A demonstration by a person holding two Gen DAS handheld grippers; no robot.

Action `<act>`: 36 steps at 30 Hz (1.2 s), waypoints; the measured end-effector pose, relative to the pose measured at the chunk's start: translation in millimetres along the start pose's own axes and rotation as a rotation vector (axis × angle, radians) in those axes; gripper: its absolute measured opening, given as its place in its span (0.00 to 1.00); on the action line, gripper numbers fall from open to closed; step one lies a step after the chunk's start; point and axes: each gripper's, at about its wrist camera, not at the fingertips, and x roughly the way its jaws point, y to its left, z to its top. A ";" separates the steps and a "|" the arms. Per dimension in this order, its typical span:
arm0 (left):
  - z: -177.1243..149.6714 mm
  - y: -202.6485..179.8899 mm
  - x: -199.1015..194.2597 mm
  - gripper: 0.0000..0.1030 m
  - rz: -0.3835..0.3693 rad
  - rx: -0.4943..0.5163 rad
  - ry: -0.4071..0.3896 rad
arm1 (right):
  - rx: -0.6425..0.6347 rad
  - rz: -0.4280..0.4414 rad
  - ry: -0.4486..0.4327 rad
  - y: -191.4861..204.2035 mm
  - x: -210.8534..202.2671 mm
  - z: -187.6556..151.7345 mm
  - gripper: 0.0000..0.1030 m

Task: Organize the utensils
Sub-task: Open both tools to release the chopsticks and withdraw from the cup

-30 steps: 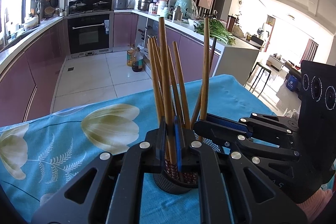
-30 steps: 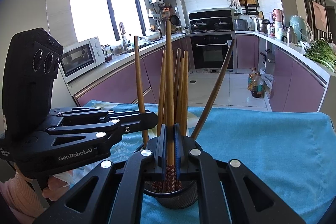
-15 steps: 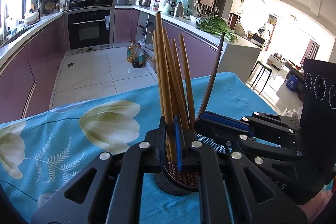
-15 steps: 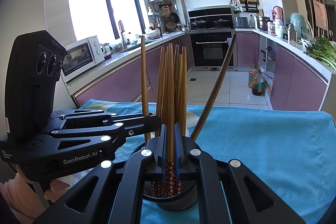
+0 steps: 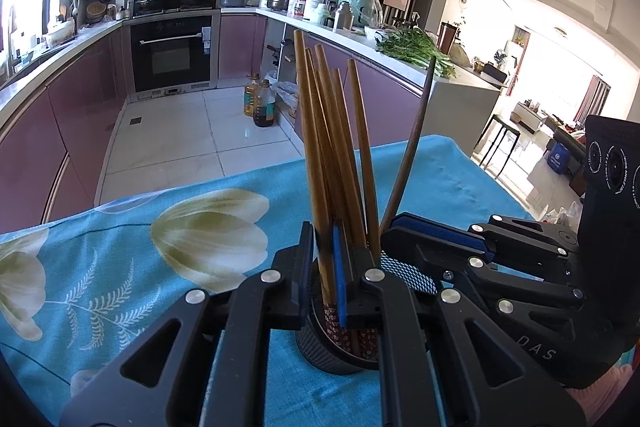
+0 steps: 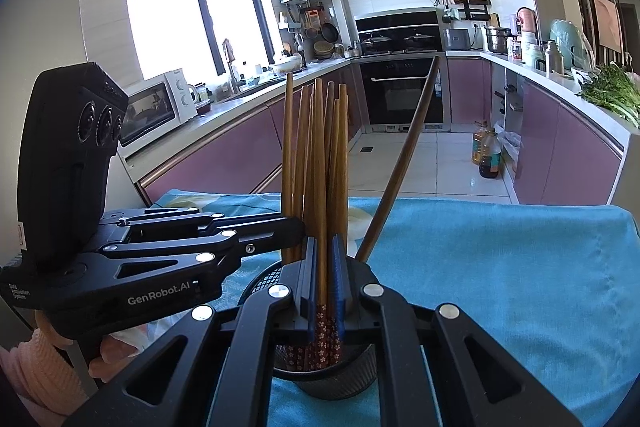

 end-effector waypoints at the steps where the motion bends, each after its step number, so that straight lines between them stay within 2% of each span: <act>1: -0.4 0.6 1.1 0.09 0.002 -0.001 0.001 | 0.001 -0.001 0.000 -0.1 0.1 0.1 0.07; 4: -1.8 2.3 3.9 0.09 0.004 -0.006 0.002 | 0.004 -0.002 -0.001 -1.4 -0.3 0.4 0.07; 9: -3.2 3.4 1.8 0.20 0.013 -0.008 0.000 | 0.006 -0.006 -0.001 -3.2 -1.6 -1.2 0.07; 14: -4.8 3.6 -1.5 0.26 0.021 -0.009 -0.007 | 0.009 -0.007 0.001 -5.0 -1.1 0.8 0.08; 18: -7.1 4.6 -5.4 0.30 0.032 -0.008 -0.016 | 0.009 -0.011 0.002 -5.8 -1.5 -0.3 0.16; 28: -15.0 5.2 -21.8 0.36 0.066 -0.004 -0.051 | 0.011 -0.011 0.003 -4.7 -0.1 -0.7 0.21; 35: -23.5 2.2 -44.6 0.46 0.109 -0.003 -0.106 | 0.010 -0.017 -0.004 -2.3 -3.5 -4.6 0.30; 36: -25.1 2.0 -48.0 0.50 0.118 -0.003 -0.114 | 0.010 -0.020 -0.005 -1.8 -4.5 -5.2 0.33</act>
